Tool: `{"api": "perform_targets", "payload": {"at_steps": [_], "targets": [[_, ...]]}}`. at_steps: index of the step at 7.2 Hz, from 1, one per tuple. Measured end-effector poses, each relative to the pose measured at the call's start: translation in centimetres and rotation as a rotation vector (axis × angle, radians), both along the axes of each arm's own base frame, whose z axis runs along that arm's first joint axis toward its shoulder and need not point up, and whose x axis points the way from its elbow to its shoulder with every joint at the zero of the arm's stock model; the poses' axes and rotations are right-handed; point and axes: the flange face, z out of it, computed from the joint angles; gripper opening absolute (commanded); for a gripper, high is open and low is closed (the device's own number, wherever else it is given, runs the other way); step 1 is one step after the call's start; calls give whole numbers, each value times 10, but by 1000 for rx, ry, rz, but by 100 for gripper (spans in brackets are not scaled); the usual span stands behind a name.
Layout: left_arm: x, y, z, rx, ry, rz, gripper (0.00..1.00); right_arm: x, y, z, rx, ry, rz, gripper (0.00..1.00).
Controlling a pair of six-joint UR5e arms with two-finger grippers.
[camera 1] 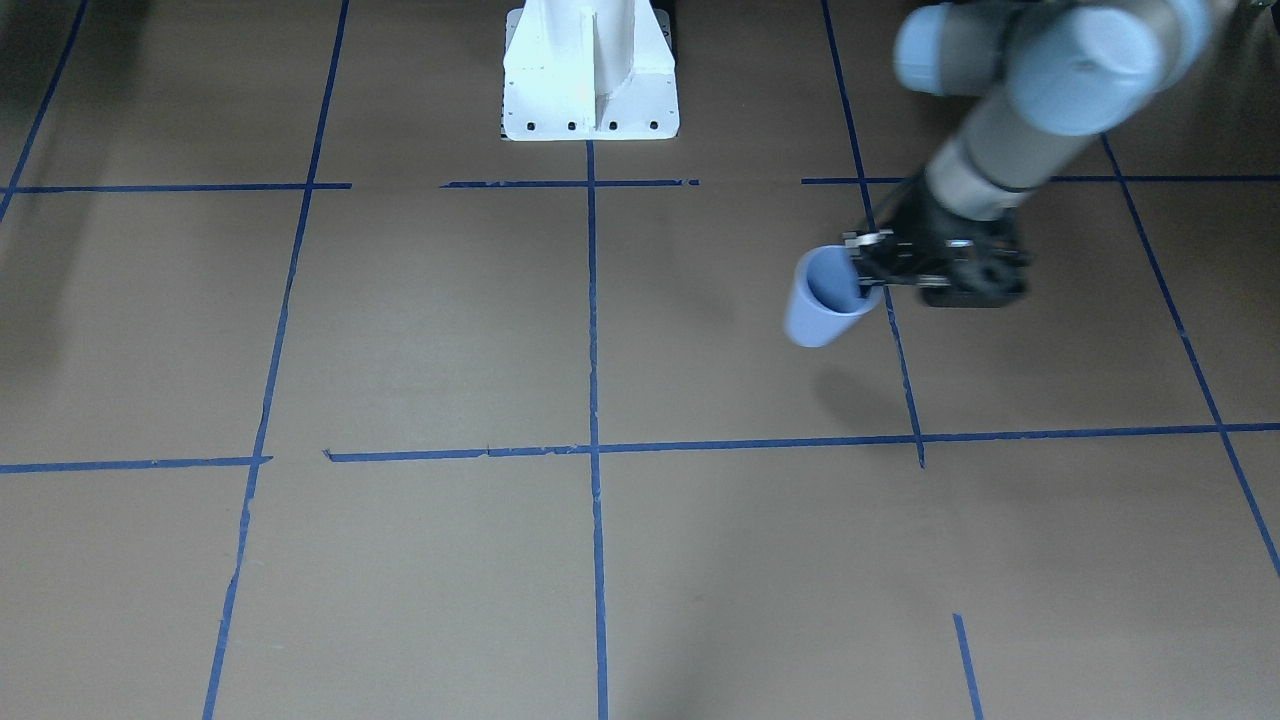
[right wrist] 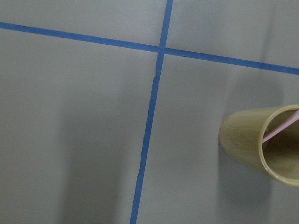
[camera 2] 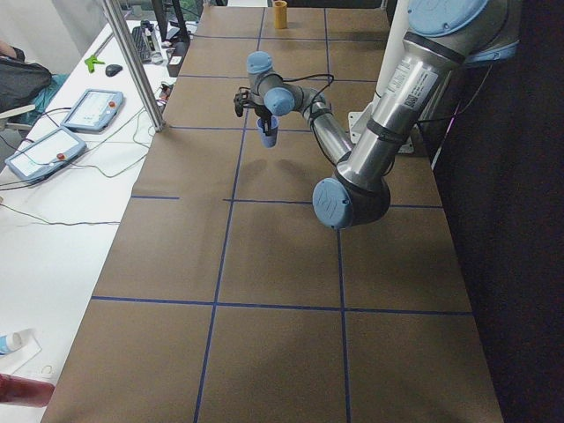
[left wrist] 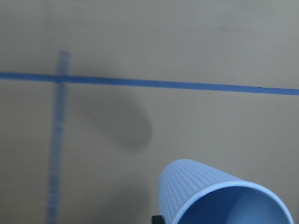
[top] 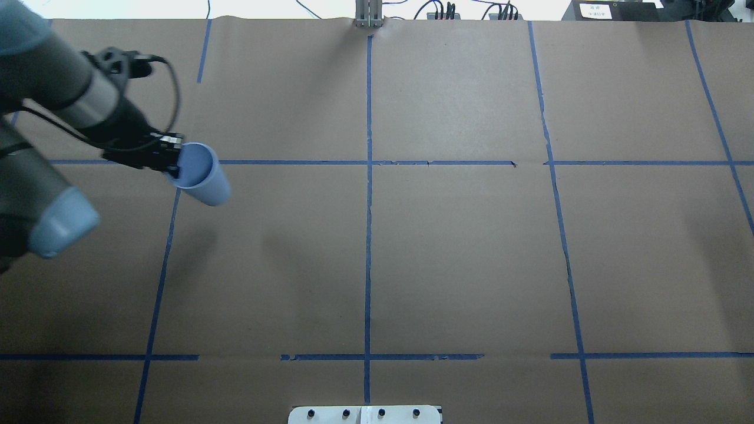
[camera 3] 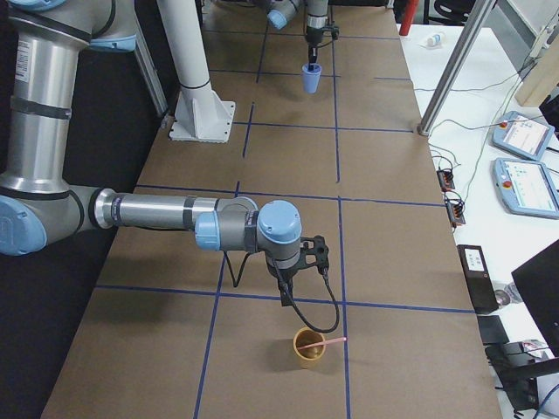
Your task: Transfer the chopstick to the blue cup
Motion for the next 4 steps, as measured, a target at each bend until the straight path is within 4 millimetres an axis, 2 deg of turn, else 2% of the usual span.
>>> {"api": "perform_targets", "payload": {"at_steps": [1,2,3,4], "targets": [[41,11,-30,-11,4,-15,0,0,0,0,0,0,0,100],[74,21,-47,-9,-5,-22,0,0,0,0,0,0,1,100],[95,30,-50,-1,-20,-22,0,0,0,0,0,0,1,100],[107,35,-48,3,-34,-19,0,0,0,0,1,0,1,100]]}}
